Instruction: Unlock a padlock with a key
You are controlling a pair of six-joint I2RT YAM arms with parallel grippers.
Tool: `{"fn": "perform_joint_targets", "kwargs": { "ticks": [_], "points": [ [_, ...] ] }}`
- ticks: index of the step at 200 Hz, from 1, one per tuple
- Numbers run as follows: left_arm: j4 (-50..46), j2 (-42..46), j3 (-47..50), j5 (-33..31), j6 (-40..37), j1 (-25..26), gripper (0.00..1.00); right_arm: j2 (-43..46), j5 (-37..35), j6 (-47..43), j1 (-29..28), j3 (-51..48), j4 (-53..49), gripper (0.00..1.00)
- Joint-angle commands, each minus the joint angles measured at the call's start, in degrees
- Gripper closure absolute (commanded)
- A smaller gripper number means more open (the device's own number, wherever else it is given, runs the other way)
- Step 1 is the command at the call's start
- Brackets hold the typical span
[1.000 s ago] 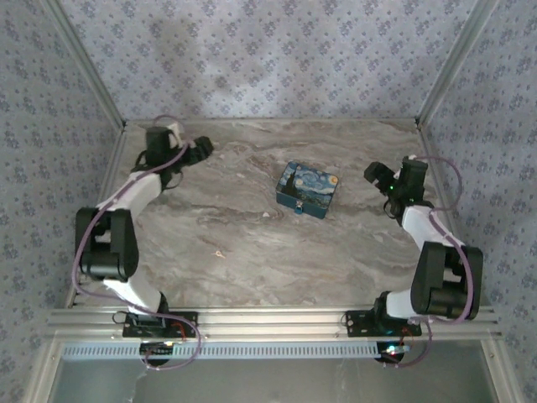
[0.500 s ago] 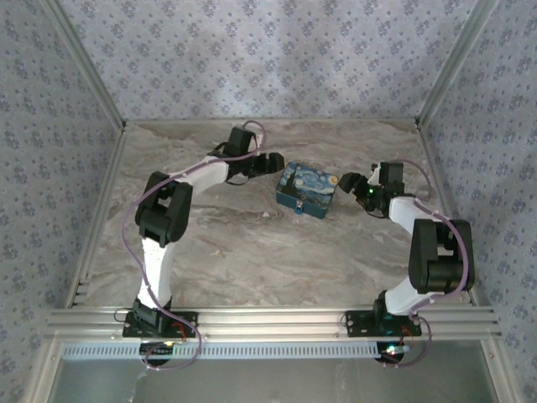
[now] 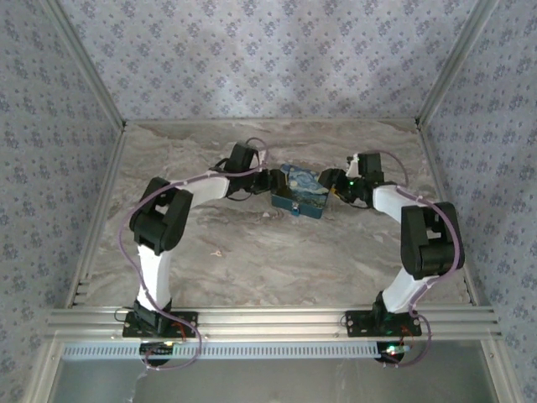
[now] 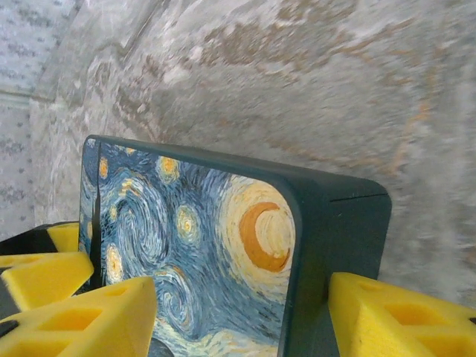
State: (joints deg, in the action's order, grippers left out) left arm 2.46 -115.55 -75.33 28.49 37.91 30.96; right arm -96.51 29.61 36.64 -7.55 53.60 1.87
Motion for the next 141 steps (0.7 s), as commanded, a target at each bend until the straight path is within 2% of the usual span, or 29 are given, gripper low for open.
{"fn": "perform_joint_targets", "kwargs": {
  "ticks": [1, 66, 120, 141],
  "points": [
    [3.7, 6.0, 5.1, -0.6, 0.9, 0.0, 0.38, -1.5, 1.6, -0.2, -3.4, 2.9, -1.8, 0.37],
    [7.8, 21.8, 24.2, -7.0, 1.7, -0.9, 0.38, -5.1, -0.7, -0.2, -12.1, 6.8, -3.1, 0.37],
    [5.5, 27.6, 29.0, -9.6, 0.9, -2.7, 0.33, -4.6, -3.6, -0.1, -13.9, 6.5, -4.4, 0.36],
    [5.0, 28.2, 29.4, -9.4, 0.9, -3.2, 0.3, -3.9, -4.7, -0.2, -13.9, 6.2, -5.6, 0.32]
  ]
}}
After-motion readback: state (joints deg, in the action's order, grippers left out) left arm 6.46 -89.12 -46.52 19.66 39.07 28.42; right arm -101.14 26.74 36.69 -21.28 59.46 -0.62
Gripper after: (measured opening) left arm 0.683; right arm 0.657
